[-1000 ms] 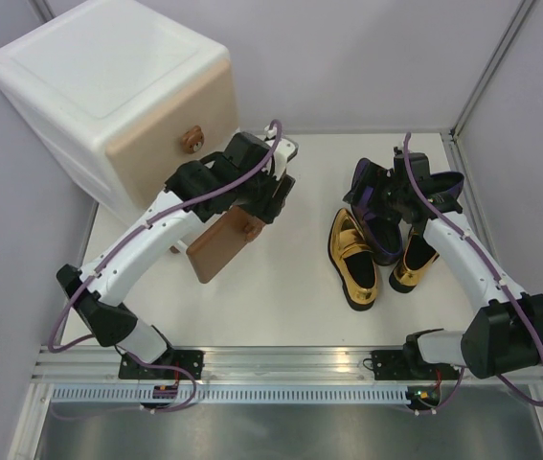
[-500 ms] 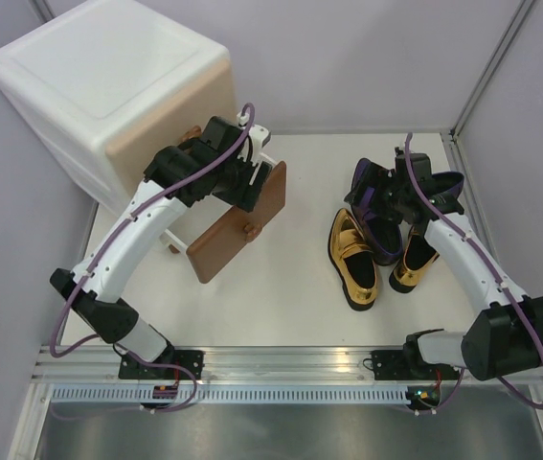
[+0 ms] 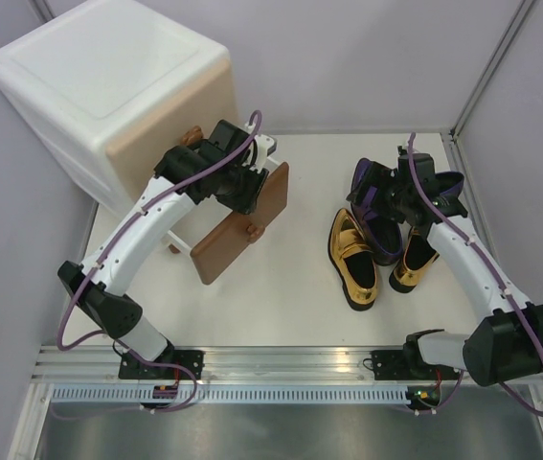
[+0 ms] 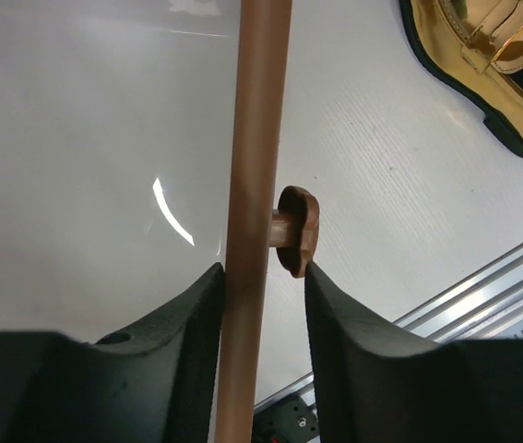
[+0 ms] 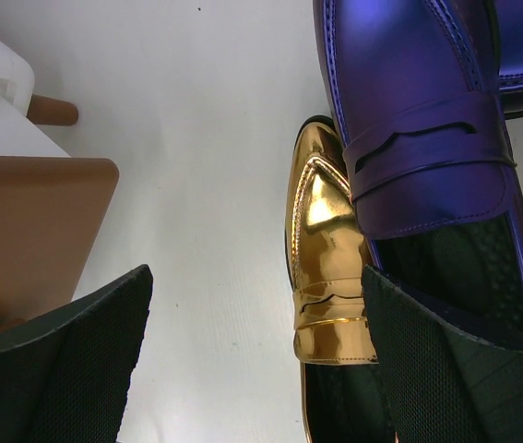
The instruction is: Place and organize the shoes in the shoe cabinet
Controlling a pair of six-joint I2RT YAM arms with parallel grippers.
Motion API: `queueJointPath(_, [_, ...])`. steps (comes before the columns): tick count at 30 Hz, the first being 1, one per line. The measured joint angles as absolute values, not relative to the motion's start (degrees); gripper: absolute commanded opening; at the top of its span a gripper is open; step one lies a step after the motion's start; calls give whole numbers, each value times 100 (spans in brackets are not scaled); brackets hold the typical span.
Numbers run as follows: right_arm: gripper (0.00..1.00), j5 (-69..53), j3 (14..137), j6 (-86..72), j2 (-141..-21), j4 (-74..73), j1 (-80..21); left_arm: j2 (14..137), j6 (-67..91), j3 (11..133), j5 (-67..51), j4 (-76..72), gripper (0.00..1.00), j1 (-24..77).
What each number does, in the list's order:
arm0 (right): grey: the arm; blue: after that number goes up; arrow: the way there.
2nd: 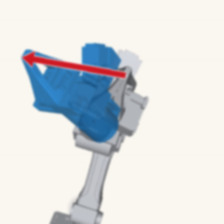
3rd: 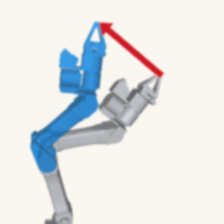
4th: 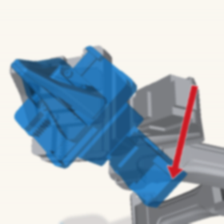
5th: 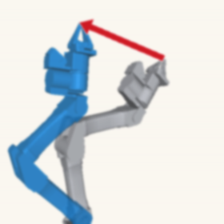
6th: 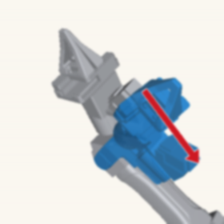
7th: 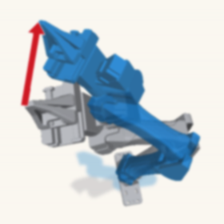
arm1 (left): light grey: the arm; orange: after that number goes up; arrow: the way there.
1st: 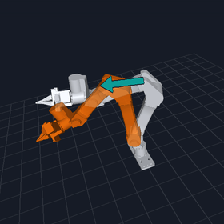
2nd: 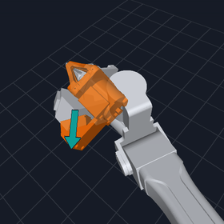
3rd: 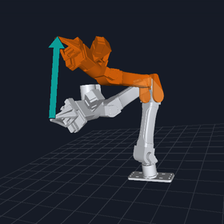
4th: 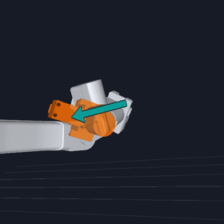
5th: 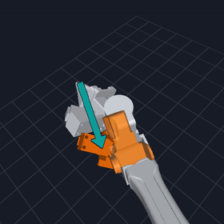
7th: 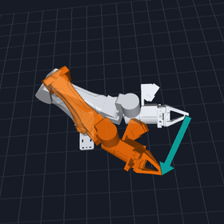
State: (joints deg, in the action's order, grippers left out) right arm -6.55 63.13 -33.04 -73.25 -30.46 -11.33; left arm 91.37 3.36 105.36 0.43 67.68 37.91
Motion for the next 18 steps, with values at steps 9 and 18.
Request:
queueJointPath(9, [98, -567, 6313, -3271, -7223, -3046, -1096, 9286, 360, 10610, -154, 6764, 45, 3802])
queueJointPath(18, [98, -517, 6313, -3262, -7157, -3048, -1063, 9345, 370, 10608, -67, 6764, 33, 3813])
